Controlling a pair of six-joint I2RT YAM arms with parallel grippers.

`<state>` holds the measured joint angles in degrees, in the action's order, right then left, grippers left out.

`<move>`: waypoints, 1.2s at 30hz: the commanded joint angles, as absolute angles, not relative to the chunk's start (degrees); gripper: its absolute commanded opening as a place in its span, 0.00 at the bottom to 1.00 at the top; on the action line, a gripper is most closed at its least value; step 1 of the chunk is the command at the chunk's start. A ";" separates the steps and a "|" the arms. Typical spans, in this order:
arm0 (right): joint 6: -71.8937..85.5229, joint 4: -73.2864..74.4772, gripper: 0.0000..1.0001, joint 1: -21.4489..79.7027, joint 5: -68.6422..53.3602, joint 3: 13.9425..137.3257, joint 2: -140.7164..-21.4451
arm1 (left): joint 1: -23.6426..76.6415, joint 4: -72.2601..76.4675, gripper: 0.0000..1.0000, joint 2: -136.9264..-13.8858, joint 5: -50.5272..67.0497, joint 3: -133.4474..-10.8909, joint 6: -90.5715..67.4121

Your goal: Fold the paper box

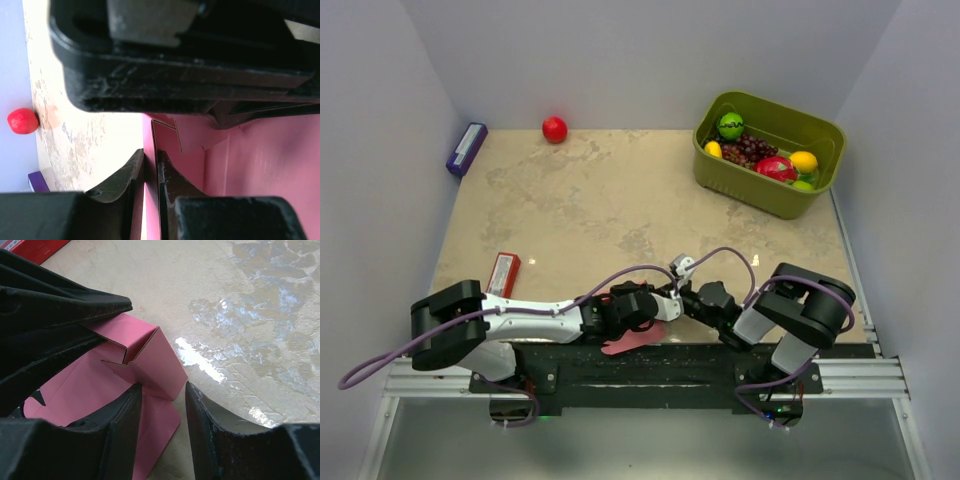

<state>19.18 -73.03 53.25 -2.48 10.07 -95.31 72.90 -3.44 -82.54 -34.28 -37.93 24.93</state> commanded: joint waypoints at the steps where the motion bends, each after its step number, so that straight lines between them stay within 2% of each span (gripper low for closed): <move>1: 17.75 -100.89 0.44 53.44 -0.62 12.92 -96.59 | 73.65 -11.16 0.00 -86.13 -20.83 -35.42 22.24; 17: 15.38 -101.33 0.39 53.44 2.99 14.94 -97.20 | 74.97 -11.42 0.00 -87.19 -18.28 -35.68 20.74; 36: 14.50 -102.13 0.20 53.44 7.03 15.65 -97.91 | 74.97 -11.95 0.00 -86.31 -15.12 -35.77 19.60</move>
